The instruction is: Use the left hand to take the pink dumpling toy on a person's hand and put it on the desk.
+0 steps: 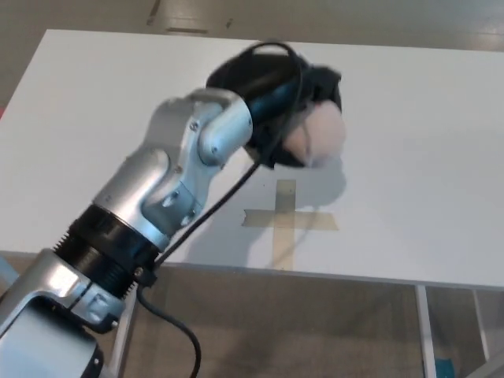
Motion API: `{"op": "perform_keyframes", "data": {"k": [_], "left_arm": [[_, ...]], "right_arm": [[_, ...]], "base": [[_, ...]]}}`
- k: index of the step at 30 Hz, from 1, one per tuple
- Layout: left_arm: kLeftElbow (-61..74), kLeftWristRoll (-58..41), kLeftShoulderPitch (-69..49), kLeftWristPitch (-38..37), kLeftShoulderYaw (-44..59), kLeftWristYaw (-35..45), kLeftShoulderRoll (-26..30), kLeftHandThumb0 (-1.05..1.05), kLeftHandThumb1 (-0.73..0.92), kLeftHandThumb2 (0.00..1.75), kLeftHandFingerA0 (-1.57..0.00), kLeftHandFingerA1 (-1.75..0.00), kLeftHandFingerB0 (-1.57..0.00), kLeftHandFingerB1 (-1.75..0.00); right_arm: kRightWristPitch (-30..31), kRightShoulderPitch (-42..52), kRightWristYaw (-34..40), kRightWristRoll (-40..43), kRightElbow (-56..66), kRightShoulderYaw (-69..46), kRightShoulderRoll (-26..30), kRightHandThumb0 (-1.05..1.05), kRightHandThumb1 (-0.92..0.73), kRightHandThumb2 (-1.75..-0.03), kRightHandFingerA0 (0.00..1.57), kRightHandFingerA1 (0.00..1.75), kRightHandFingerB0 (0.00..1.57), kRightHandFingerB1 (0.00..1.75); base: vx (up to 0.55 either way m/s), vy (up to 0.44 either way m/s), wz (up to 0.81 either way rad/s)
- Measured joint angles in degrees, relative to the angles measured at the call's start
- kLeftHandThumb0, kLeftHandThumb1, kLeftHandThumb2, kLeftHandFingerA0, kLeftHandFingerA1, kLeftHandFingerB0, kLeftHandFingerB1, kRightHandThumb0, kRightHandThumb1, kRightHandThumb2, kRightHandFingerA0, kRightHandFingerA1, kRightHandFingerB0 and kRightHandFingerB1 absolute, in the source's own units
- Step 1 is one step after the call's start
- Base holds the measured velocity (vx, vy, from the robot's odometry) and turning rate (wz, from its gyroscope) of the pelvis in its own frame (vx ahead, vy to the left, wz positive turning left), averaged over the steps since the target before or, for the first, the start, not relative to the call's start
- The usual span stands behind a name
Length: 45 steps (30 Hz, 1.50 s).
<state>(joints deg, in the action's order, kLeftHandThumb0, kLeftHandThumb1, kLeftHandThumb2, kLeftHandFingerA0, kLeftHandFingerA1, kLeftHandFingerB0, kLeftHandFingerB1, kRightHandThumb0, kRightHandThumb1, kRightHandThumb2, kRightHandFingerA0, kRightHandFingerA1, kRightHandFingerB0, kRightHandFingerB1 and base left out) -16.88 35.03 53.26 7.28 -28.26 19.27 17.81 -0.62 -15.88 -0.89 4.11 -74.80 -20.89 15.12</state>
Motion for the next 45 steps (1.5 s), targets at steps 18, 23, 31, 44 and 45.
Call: {"op": "perform_keyframes", "data": {"k": [18,23,31,44,45], "left_arm": [[6.8,-2.7,3.5,-5.9,12.4,0.0,7.5,-0.27,0.71,0.64,-0.71,-1.46,-0.58,-0.42],[6.7,-3.2,3.1,-7.2,15.0,0.6,11.6,-0.29,0.72,0.64,-0.72,-1.47,-0.83,-0.54],[3.0,-4.8,-0.3,-9.8,18.0,0.8,16.6,-0.25,0.72,0.65,-0.73,-1.48,-0.80,-0.95],[-10.2,-3.8,-6.5,-14.1,16.8,-2.7,19.5,-0.25,0.75,0.64,-0.79,-1.33,-0.82,-0.53],[-10.8,-3.5,-6.8,-14.1,16.3,-2.9,19.5,-0.25,0.75,0.64,-0.79,-1.33,-0.82,-0.53]], "right_arm": [[0.0,0.0,0.0,0.5,-0.1,0.1,0.0,-0.20,-0.64,-0.59,0.58,0.45,0.61,0.47],[0.0,0.0,0.0,0.5,-0.1,0.3,0.1,-0.20,-0.64,-0.59,0.58,0.45,0.61,0.47],[0.0,-0.1,-0.1,0.5,-0.1,0.5,0.3,-0.20,-0.65,-0.59,0.60,0.45,0.61,0.47],[0.0,-0.1,-0.4,0.5,-0.1,0.9,0.3,-0.21,-0.65,-0.59,0.59,0.45,0.61,0.47],[0.0,-0.1,-0.4,0.5,-0.1,1.0,0.3,-0.21,-0.65,-0.59,0.59,0.45,0.61,0.47]], "base": [[0.00,0.000,0.00],[0.00,0.000,0.00],[0.00,0.000,0.00],[0.00,0.000,0.00],[0.00,0.000,0.00]]}}
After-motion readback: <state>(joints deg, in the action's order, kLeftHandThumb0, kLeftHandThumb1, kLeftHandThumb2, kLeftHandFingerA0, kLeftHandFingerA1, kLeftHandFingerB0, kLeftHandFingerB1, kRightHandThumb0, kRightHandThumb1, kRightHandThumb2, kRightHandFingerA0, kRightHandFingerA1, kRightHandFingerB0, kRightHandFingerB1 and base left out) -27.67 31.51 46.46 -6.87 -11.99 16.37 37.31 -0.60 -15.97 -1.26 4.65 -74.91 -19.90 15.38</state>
